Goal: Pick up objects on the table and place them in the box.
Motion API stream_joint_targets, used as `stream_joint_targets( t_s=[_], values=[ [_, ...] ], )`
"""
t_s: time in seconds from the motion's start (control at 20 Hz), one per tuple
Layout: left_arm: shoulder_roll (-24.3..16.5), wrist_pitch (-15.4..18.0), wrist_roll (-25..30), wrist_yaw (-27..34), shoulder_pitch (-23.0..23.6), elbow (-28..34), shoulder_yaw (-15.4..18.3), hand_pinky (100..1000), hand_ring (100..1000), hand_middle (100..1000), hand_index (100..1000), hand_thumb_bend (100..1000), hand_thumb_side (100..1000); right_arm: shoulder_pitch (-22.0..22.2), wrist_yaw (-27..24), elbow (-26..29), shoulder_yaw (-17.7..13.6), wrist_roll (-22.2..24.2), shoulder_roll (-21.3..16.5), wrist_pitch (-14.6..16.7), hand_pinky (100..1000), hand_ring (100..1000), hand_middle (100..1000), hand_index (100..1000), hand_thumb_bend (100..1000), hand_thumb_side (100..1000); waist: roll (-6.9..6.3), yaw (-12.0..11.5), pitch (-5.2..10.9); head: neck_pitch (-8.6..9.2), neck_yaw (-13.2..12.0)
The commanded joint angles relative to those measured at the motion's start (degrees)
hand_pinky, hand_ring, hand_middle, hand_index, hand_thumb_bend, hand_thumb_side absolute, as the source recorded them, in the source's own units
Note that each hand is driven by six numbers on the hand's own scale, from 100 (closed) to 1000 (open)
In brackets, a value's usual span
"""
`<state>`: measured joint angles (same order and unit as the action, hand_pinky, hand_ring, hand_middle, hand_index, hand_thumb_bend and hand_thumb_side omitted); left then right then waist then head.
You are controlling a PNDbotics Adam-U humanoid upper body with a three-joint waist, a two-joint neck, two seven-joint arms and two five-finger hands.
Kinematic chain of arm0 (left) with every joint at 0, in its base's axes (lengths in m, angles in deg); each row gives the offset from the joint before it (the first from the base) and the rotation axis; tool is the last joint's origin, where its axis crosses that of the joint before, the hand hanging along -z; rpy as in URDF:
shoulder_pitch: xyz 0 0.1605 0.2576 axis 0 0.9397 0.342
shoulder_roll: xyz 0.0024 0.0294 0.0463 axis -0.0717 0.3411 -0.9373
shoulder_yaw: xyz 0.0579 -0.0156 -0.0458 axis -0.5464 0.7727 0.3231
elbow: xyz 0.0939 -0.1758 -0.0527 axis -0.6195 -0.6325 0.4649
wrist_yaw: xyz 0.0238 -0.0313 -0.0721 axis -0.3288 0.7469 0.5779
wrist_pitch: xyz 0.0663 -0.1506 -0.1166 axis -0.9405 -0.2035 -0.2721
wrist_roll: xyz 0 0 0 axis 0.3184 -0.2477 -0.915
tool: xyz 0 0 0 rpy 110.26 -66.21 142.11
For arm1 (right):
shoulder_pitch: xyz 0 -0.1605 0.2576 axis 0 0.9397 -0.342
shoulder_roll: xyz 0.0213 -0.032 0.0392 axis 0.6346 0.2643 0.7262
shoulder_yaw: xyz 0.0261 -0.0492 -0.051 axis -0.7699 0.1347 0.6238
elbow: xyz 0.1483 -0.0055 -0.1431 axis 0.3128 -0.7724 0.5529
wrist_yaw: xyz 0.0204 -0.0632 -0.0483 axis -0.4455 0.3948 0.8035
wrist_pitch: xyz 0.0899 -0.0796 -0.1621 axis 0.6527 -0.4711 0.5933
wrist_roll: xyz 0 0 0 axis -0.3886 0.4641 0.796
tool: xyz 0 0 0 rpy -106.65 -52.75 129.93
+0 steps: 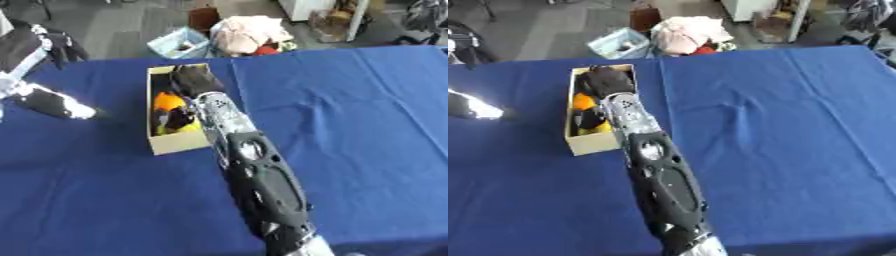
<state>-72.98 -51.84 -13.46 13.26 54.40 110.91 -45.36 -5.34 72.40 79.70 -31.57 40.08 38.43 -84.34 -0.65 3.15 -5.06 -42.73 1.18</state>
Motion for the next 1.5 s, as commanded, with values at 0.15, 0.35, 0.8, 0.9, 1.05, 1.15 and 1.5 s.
stream_joint_targets(
  t_s=[0.15, 0.35, 0.8, 0.9, 1.05, 1.15, 1.5],
  values=[
    [-0.9, -0.4, -0.4, 0.3, -0.2, 0.9, 0.9, 576, 471, 503, 662, 914, 387, -2.0, 3.1, 2.4, -0.6, -3.2, -1.3, -3.1, 751, 719, 812, 965, 688, 489, -0.35, 0.1, 0.74, 0.48, -0.1],
    [-1.1, -0.6, -0.7, 0.4, 0.3, 1.1, 1.2, 575, 470, 502, 661, 917, 388, -3.9, 1.4, 2.8, -0.8, -4.6, -4.1, -3.6, 747, 714, 809, 940, 669, 496, -0.34, 0.1, 0.86, 0.44, 0.0],
    [-1.7, -1.7, -2.8, 1.2, 3.4, 2.4, 2.7, 570, 467, 501, 660, 926, 401, -8.7, -10.6, -2.4, 0.8, -7.0, -17.9, 0.6, 738, 688, 742, 878, 537, 489, 0.34, 0.3, 1.2, 0.1, -0.7],
    [-2.0, -2.0, -3.3, 1.3, 4.4, 2.9, 3.3, 569, 467, 500, 660, 927, 401, -8.9, -13.6, -3.9, 1.2, -7.3, -21.1, 1.3, 737, 687, 738, 875, 529, 492, 0.55, 0.5, 1.33, 0.09, -0.8],
    [-2.2, -2.6, -4.4, 1.6, 5.9, 3.8, 4.3, 567, 465, 499, 659, 929, 403, -8.4, -17.9, -4.8, 1.2, -8.1, -24.8, 1.6, 731, 678, 725, 869, 495, 503, 0.7, 0.7, 1.35, 0.0, -1.4],
    [-2.3, -2.9, -5.0, 1.7, 6.7, 4.1, 4.9, 566, 464, 498, 658, 927, 402, -7.7, -20.6, -5.0, 1.0, -8.7, -26.6, 1.3, 729, 675, 719, 866, 476, 513, 0.81, 0.9, 1.41, -0.27, -1.3],
    [-2.3, -3.8, -6.6, 2.1, 9.2, 4.8, 6.3, 564, 462, 497, 657, 929, 401, -4.7, -27.2, -4.6, 0.6, -10.5, -30.4, 0.0, 718, 659, 698, 854, 427, 539, 0.65, 1.2, 1.71, -0.58, -1.8]
  ],
)
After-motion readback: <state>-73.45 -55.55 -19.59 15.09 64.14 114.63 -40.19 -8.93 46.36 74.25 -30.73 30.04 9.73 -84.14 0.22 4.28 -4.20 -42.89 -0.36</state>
